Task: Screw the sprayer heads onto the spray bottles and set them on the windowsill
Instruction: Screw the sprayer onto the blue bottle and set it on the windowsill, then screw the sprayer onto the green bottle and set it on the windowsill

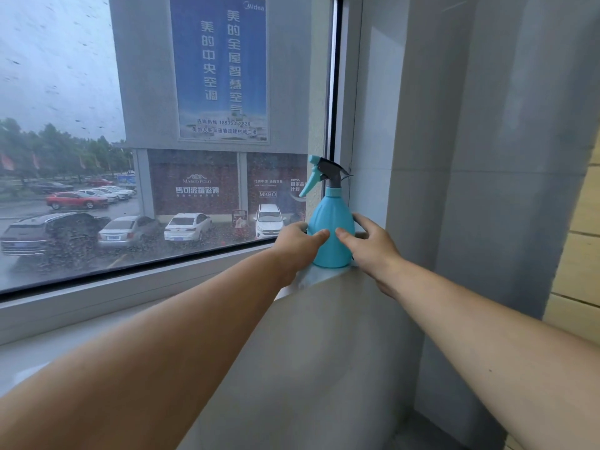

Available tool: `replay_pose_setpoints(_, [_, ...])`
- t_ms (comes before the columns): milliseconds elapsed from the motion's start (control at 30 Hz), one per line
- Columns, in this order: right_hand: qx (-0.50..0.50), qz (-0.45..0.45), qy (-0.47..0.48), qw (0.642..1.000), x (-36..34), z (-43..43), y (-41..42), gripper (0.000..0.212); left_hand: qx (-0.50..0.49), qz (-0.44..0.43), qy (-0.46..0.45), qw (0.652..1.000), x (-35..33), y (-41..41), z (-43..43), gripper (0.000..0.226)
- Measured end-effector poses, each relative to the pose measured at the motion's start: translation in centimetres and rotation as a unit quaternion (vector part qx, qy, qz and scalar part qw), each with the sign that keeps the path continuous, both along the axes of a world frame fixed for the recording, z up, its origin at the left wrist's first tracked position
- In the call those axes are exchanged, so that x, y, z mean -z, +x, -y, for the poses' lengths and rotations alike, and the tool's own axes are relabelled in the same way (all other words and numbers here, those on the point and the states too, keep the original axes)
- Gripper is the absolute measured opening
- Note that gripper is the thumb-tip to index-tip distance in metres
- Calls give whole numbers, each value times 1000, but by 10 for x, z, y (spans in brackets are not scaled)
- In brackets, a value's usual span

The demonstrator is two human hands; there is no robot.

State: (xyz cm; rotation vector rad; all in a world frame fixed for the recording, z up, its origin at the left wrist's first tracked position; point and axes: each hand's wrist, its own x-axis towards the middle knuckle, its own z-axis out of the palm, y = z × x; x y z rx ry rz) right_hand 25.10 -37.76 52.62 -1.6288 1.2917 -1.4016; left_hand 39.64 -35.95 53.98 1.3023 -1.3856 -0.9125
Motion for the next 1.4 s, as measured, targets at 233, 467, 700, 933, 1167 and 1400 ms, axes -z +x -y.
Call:
replay_pose_setpoints(233, [19,-11,13,1000,-1,-18,-5,71,-49,53,-6,997,0,3,-19,59])
replay_pose_setpoints(467, [40,10,25,999,14,-77,-42,49,-71,33,-38,996,-1,-1,-75,60])
replay_pose_setpoints(700, [90,87,66,990,74,-202,-101,19,76,-18,11,997,54,-50,-163,31])
replay_pose_setpoints(933, [131,67,134,980,151,-293,-159,10,192,16,109,975,154,-112,-220,23])
replay_pose_setpoints(1167, [212,35,230,949,257,-351,-222,5,269,93,226,932,279,-176,-260,24])
replay_pose_setpoints(1400, [242,61,373,894,386,-369,-256,14,268,162,337,888,391,-200,-274,41])
